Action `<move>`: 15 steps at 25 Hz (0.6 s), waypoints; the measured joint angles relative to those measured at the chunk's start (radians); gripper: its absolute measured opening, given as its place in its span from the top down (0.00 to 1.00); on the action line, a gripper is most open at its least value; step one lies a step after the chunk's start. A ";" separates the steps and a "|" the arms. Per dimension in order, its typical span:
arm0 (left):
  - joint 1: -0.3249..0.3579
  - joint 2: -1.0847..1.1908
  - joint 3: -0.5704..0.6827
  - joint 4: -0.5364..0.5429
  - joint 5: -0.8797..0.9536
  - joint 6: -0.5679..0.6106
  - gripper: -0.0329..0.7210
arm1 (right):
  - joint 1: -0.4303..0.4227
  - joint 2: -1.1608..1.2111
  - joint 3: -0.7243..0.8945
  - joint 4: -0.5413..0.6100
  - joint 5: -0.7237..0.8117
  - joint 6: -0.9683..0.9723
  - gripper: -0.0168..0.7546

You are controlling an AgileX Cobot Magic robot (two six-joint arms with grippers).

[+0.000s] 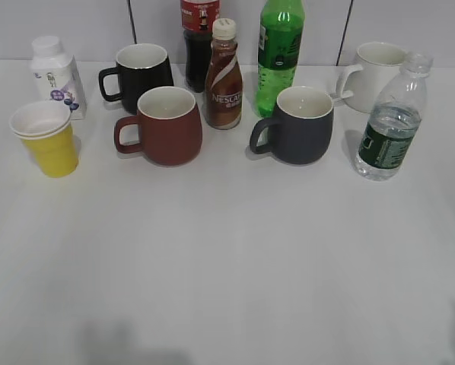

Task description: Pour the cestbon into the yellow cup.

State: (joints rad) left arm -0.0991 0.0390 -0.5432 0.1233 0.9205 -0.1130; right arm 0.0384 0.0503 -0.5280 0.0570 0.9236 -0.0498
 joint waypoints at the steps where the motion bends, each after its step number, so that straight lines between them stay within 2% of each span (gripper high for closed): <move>1: 0.000 0.020 -0.001 0.000 -0.057 0.000 0.64 | 0.000 0.020 -0.001 0.000 -0.061 0.000 0.22; 7: 0.000 0.206 0.062 0.000 -0.389 0.000 0.64 | 0.001 0.244 0.004 0.000 -0.339 0.000 0.22; 15: 0.000 0.670 0.168 -0.005 -0.920 0.000 0.64 | 0.072 0.539 0.023 -0.010 -0.665 0.000 0.22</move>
State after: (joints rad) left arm -0.0991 0.7094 -0.3757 0.1180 0.0000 -0.1130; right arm 0.1105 0.5892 -0.5054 0.0474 0.2591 -0.0498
